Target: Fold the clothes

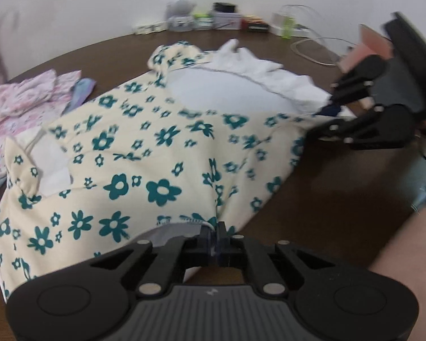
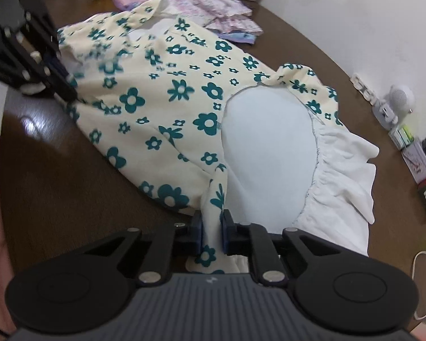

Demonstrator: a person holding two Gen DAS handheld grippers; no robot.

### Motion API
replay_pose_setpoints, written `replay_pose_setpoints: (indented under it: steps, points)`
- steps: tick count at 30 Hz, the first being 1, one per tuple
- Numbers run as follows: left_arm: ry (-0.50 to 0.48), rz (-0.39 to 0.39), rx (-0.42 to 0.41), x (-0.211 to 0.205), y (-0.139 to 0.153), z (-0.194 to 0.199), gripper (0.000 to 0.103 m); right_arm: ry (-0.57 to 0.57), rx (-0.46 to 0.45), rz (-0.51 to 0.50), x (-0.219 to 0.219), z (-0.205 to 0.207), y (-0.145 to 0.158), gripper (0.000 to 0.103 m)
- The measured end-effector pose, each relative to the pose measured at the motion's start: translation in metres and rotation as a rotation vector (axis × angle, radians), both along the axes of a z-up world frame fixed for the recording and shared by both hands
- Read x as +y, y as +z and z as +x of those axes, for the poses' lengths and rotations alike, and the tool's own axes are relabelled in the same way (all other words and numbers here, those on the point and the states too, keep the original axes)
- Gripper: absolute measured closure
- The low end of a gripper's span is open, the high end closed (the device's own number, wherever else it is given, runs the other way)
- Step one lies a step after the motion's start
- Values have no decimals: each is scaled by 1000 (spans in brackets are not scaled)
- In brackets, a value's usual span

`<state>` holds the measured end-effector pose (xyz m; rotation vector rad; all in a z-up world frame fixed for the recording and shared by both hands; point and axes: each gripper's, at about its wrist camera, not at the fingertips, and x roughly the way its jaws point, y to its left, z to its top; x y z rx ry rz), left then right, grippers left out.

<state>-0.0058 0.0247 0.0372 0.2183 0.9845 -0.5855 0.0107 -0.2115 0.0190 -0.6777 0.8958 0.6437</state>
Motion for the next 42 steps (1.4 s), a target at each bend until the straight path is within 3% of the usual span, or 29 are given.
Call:
replay_pose_setpoints:
  steps: [6,9,11,13,14,16,21,31,34,35,40,42]
  points:
    - [119,-36,110,18,-12,16,101,86,47,-41,0,-5,-9,91]
    - [140,-36,122,21,-17,18,97,85,57,-43,-4,-8,-7,91]
    - [132,-31,104,24,-13,16,79,72,68,-24,-9,-8,-3,88]
    - [127,-22,54,28,-4,11,62,57,70,19,-13,-5,7,66]
    - [137,-20,22,33,4,7,59,56,65,36,-11,-3,10,63]
    - [161,-8,-31,44,14,4,59,53,55,70,-7,2,16,62]
    - [264,79,-83,73,6,30,59,47,30,156,3,13,31,62]
    - [460,248,-182,128,-12,80,61,41,84,117,37,31,-2,67]
    - [429,230,-179,129,-25,88,92,9,105,122,37,32,-8,68]
    - [422,225,-181,129,-27,88,93,-12,112,124,36,33,-8,68]
    - [454,192,-185,134,-24,81,87,-86,157,163,31,49,3,68]
    - [459,194,-205,136,-21,73,77,-118,127,198,35,65,14,67]
